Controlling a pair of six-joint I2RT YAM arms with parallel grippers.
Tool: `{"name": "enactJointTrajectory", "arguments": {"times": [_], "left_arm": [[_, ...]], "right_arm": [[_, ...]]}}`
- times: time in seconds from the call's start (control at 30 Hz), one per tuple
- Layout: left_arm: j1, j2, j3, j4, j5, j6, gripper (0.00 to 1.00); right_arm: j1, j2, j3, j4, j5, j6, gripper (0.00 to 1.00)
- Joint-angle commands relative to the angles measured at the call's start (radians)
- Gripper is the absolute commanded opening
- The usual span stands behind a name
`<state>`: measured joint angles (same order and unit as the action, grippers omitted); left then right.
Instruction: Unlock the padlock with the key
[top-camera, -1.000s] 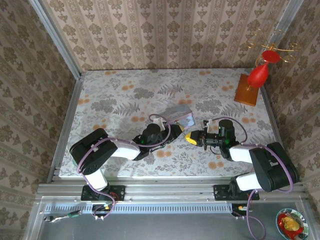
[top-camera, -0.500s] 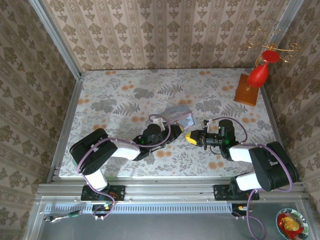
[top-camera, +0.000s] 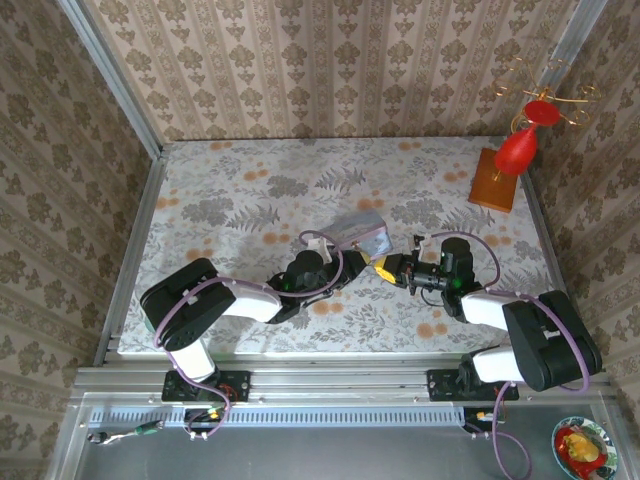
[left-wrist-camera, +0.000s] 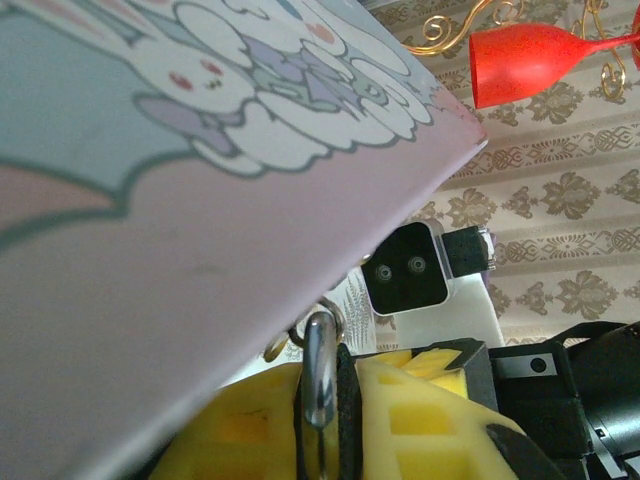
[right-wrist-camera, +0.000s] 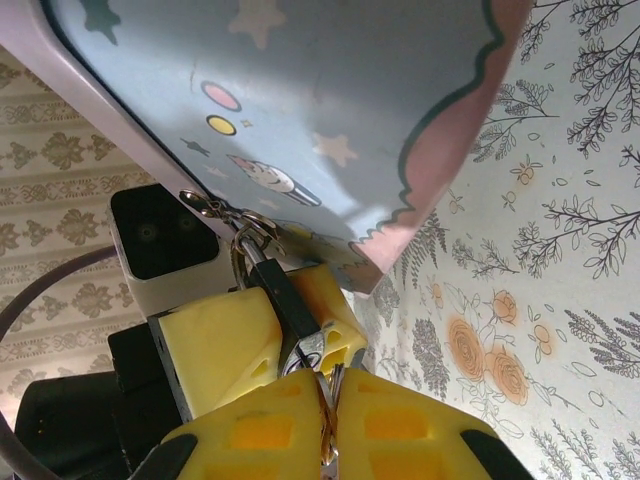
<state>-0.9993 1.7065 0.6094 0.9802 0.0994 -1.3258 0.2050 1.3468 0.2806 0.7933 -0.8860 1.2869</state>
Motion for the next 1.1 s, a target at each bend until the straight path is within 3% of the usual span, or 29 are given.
{"name": "enactJointTrajectory", "arguments": {"times": [0.0, 0.23, 0.53, 1.07], "left_arm": [[-0.053, -0.01, 0.007, 0.094, 0.106, 0.001, 0.0], [-0.057, -0.01, 0.001, 0.141, 0.047, -0.026, 0.0], [-0.07, -0.012, 0.003, 0.18, -0.016, -0.045, 0.0], [-0.085, -0.002, 0.02, 0.237, -0.06, -0.078, 0.0]], "right_arm": [[0.025, -0.025, 0.021, 0.041, 0.084, -0.017, 0.07], [0.073, -0.058, -0.022, 0.076, 0.168, 0.001, 0.0], [0.189, -0.092, -0.044, 0.152, 0.303, 0.102, 0.0], [0.264, -0.139, -0.079, 0.174, 0.414, 0.165, 0.0]]}}
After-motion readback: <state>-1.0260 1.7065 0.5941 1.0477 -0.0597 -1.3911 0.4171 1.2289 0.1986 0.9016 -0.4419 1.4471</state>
